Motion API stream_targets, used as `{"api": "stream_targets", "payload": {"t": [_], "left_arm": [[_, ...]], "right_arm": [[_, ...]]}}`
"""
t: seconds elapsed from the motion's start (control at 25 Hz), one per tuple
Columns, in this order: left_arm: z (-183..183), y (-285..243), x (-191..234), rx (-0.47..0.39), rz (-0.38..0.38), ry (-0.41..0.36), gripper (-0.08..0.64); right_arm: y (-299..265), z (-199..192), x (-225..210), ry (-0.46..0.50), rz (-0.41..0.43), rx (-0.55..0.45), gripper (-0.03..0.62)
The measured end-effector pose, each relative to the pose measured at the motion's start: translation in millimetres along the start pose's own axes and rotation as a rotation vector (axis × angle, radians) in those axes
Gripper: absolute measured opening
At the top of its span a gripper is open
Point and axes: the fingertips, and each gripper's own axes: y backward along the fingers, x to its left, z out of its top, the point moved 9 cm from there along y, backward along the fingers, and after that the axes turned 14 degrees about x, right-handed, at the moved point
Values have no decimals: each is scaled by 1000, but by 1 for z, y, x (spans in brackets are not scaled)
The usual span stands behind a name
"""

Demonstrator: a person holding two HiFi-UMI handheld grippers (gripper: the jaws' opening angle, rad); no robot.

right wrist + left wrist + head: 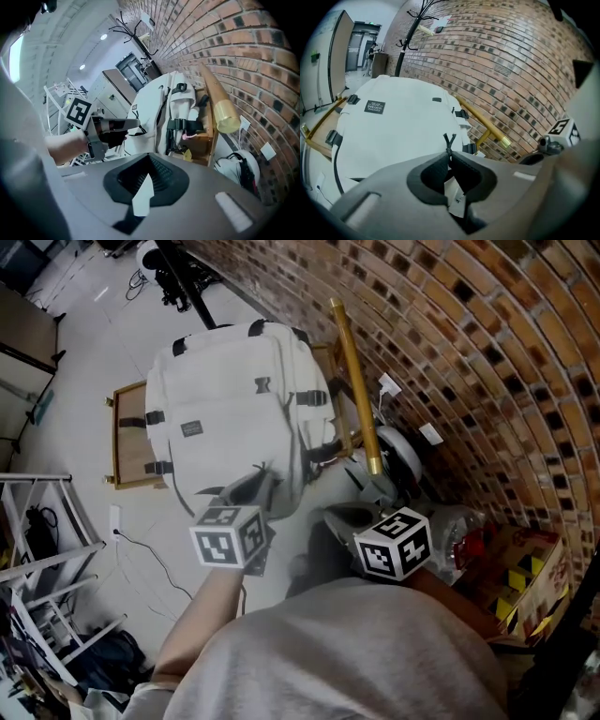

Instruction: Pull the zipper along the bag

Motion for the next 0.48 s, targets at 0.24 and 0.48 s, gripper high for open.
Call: {"api": "stream_targets", "payload": {"t": [0.24, 0.48], "left_arm": [[-8, 8, 8, -5, -26, 30, 29], [-11, 12, 11, -13, -45, 45, 29]], "right_arm": [[-20, 30, 4, 51, -4, -3, -2], [-37, 61, 2, 80, -36, -30, 0]]}}
